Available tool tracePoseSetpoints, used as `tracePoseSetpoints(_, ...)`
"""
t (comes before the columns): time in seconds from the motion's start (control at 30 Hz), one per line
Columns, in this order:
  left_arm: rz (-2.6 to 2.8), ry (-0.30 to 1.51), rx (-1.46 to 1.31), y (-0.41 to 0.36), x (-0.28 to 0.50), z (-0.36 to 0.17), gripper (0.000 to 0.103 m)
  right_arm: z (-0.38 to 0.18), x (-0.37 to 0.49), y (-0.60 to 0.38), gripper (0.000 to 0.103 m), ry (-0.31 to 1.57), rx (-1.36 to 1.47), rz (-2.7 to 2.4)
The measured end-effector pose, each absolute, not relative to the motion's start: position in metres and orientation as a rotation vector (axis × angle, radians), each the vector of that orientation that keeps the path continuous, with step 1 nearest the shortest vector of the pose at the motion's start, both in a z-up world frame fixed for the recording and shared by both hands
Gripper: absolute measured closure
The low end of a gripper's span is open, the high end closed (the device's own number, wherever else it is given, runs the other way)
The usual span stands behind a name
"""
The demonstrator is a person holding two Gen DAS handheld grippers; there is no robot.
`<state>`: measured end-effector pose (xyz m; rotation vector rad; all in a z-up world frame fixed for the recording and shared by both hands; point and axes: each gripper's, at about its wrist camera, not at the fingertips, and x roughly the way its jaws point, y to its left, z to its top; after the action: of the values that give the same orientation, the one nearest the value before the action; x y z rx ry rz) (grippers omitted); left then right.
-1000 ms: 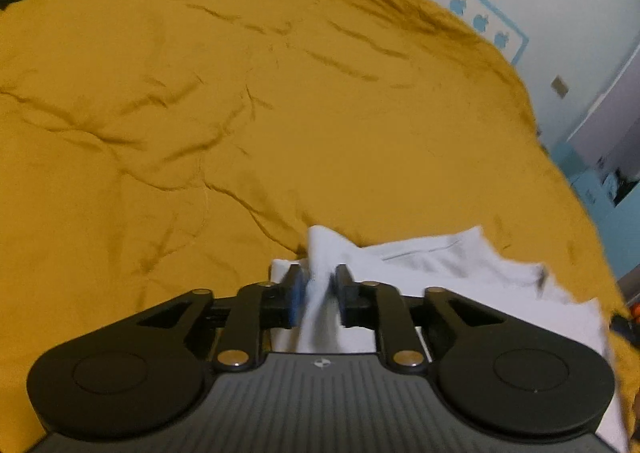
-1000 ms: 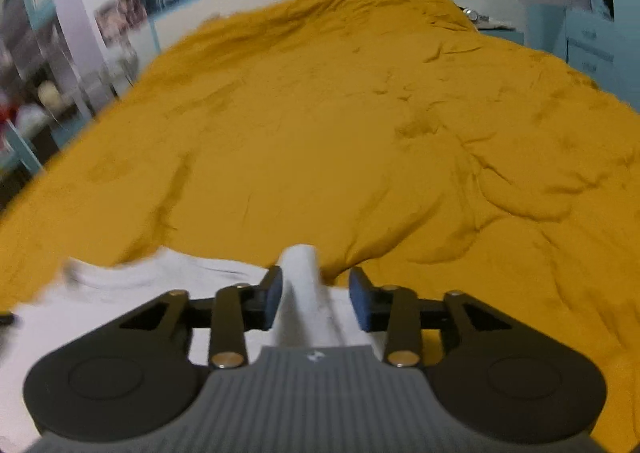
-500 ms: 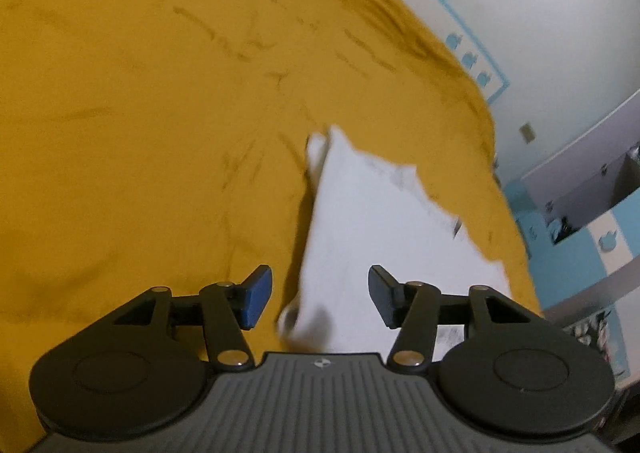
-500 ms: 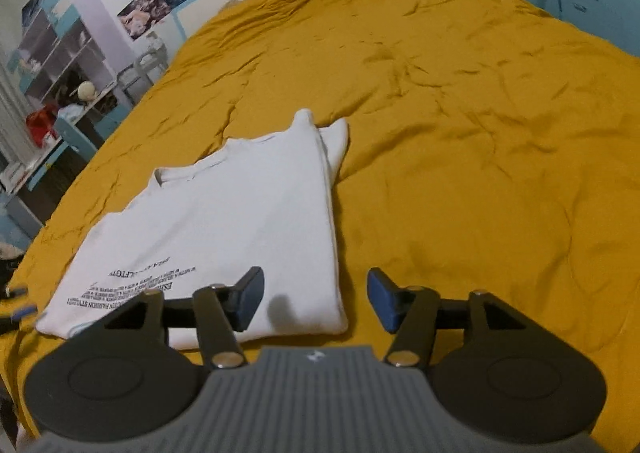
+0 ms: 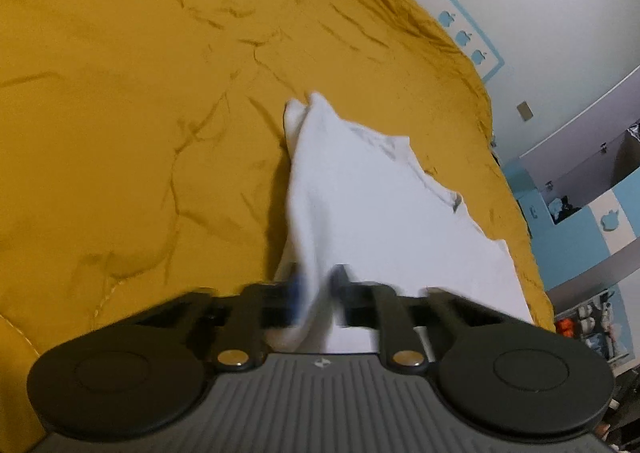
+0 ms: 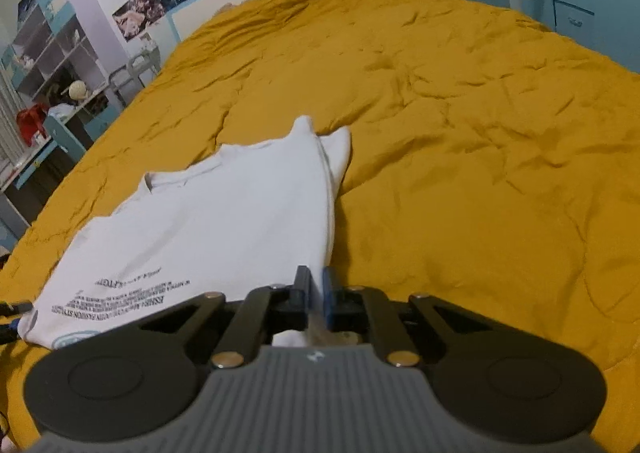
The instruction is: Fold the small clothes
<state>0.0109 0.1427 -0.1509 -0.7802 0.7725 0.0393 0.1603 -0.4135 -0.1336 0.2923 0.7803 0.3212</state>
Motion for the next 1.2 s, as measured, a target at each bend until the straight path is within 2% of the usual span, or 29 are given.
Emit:
tracePoseSetpoints(0.07, 0.023, 0.704, -0.814, 0.145, 0.001, -0.142, 0.093, -0.127, 0.157, -0.419, 0.102, 0.764, 0.318, 0.336)
tracePoseSetpoints(0.1, 0.014, 0.664, -0.834, 0.147, -0.005, -0.135, 0.101, -0.123, 0.154, -0.422, 0.103, 0.752, 0.334, 0.358)
tracePoseSetpoints(0.2, 0.007, 0.611, -0.897, 0.161, -0.018, -0.121, 0.101, -0.113, 0.145, -0.435, 0.103, 0.723, 0.408, 0.403)
tracePoseSetpoints(0.43, 0.037, 0.828, -0.763, 0.162, -0.004, -0.158, 0.1, -0.152, 0.148, -0.444, 0.103, 0.841, 0.407, 0.334)
tracePoseSetpoints(0.53, 0.047, 0.852, -0.754, 0.162, -0.001, -0.164, 0.098, -0.16, 0.15, -0.443, 0.103, 0.853, 0.4, 0.326)
tracePoseSetpoints(0.57, 0.039, 0.845, -0.753, 0.162, -0.002, -0.161, 0.098, -0.16, 0.151, -0.444, 0.101, 0.861, 0.404, 0.327)
tracePoseSetpoints(0.6, 0.036, 0.833, -0.747, 0.162, -0.003, -0.155, 0.097, -0.159, 0.152, -0.445, 0.096, 0.864, 0.398, 0.32)
tracePoseSetpoints(0.63, 0.043, 0.818, -0.732, 0.162, -0.007, -0.147, 0.094, -0.155, 0.152, -0.447, 0.09, 0.854, 0.384, 0.304)
tracePoseSetpoints(0.67, 0.061, 0.803, -0.701, 0.163, -0.011, -0.137, 0.091, -0.15, 0.149, -0.447, 0.079, 0.838, 0.369, 0.299)
tracePoseSetpoints(0.77, 0.097, 0.741, -0.616, 0.159, -0.021, -0.108, 0.088, -0.125, 0.133, -0.438, 0.078, 0.736, 0.286, 0.303)
tracePoseSetpoints(0.83, 0.067, 0.702, -0.611, 0.149, -0.021, -0.095, 0.075, -0.11, 0.124, -0.424, 0.078, 0.686, 0.282, 0.367)
tracePoseSetpoints(0.93, -0.026, 0.711, -0.588, 0.117, -0.004, -0.089, 0.063, -0.103, 0.119, -0.392, 0.078, 0.673, 0.278, 0.458)
tracePoseSetpoints(1.07, -0.121, 0.717, -0.575, 0.074, 0.019, -0.099, 0.063, -0.111, 0.123, -0.35, 0.077, 0.701, 0.252, 0.556)
tracePoseSetpoints(1.2, -0.121, 0.809, -0.617, 0.065, 0.033, -0.133, 0.063, -0.134, 0.132, -0.335, 0.077, 0.777, 0.241, 0.53)
